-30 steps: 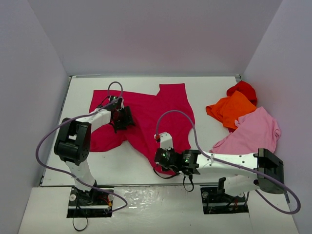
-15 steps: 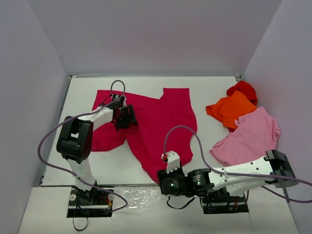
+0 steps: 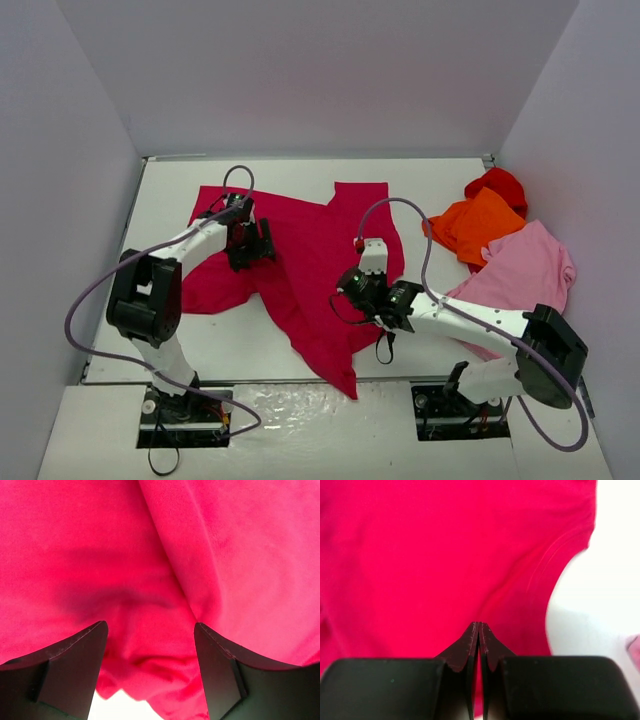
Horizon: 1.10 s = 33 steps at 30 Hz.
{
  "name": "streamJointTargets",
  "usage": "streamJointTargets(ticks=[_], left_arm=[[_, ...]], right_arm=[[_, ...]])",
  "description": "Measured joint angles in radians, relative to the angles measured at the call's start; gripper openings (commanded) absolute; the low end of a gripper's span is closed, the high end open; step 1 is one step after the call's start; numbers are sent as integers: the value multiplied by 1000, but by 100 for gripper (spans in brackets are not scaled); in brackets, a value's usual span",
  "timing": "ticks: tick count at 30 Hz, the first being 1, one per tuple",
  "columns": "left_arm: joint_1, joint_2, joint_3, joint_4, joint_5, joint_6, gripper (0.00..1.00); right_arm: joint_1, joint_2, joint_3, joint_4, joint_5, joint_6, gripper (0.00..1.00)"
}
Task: Fold and stack the t-shirts
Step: Flatten out the tshirt
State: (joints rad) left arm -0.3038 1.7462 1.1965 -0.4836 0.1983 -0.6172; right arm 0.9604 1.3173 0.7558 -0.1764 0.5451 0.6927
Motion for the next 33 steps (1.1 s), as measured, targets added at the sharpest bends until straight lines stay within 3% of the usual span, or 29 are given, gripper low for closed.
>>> streamJointTargets(ticks=[6,9,13,33], left_arm=[[0,-101,-11,-75,-44,15,66],[0,-146,-40,-98,-67,15,55],[0,-171,-94,-109,-91,8,0],[0,43,-49,-134,-136,-14,0]], right_arm=[[-166,138,8,114,-97,-150,0],[-201,210,25,148,-143,-202,0],[-223,288,70,198,-193,-249,0],[-332,381,115,250,-300,-338,0]])
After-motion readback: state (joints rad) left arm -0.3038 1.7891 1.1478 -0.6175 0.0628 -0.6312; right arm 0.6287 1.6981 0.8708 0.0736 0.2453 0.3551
